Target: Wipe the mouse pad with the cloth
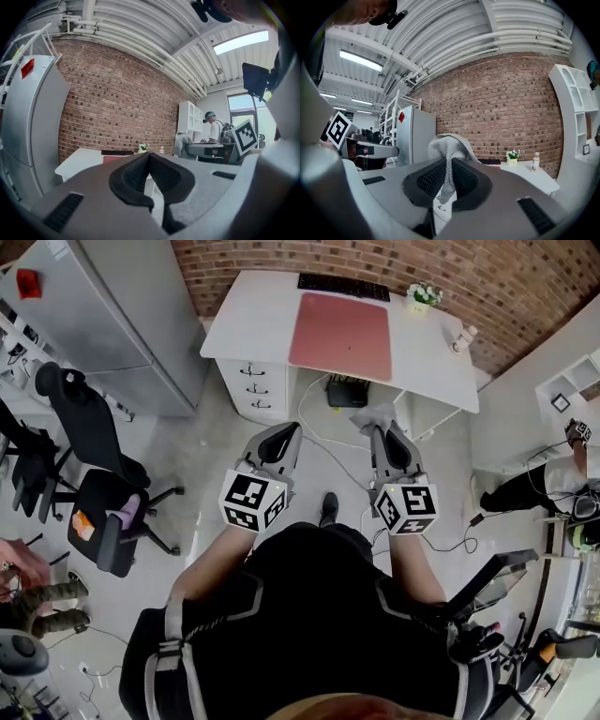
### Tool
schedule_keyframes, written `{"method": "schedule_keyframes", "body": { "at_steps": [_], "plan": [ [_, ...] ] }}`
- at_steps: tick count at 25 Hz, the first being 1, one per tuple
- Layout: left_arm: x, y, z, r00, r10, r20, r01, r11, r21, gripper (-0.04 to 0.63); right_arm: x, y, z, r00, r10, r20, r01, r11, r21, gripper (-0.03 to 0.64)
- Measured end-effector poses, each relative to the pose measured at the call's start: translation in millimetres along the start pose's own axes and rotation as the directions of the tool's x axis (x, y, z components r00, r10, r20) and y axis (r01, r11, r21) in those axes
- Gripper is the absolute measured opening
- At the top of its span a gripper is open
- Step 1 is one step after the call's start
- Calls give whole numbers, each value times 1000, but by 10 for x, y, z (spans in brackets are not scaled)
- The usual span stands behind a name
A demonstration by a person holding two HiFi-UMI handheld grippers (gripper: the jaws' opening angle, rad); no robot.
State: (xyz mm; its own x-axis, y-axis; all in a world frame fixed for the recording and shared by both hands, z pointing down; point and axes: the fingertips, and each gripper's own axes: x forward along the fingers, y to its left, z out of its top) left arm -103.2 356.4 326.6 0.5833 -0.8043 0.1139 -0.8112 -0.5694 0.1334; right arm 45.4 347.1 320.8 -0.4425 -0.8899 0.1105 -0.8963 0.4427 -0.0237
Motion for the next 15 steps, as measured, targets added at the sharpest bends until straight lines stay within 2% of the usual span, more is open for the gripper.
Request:
{"method": "schedule_keyframes", "body": {
  "at_steps": [6, 15],
  "plan": [
    [487, 65, 98, 1000, 12, 5, -12, 1000, 0, 0, 307, -408, 112, 1000, 13, 17, -13, 1000, -7, 40],
    [1237, 81, 175, 999, 28, -42, -27, 999, 18, 0, 647, -1094, 126, 1000, 14, 19, -15, 1000, 26, 40]
  ]
}}
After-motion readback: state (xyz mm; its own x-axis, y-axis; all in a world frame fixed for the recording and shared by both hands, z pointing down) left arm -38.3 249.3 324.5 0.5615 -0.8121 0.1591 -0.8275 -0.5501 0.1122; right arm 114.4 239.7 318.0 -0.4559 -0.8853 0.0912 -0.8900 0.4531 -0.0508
